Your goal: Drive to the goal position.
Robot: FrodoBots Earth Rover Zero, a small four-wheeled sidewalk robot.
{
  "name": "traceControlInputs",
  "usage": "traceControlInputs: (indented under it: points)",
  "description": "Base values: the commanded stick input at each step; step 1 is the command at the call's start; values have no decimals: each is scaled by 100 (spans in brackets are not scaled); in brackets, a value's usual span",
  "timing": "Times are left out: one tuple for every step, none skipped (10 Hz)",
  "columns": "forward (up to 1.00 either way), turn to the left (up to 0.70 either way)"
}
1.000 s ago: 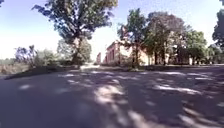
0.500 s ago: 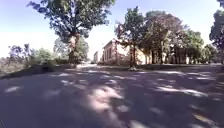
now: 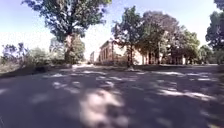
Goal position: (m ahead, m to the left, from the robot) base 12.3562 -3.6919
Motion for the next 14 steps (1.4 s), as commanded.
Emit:
traceControlInputs:
  points:
    - [70,-14]
    - [70,-14]
    - [70,-14]
    - [70,-14]
    - [70,-14]
    - [70,-14]
    - [70,-14]
    - [70,-14]
    - [70,-14]
    - [70,-14]
    - [70,-14]
    - [70,-14]
    - [70,-14]
    - [70,-14]
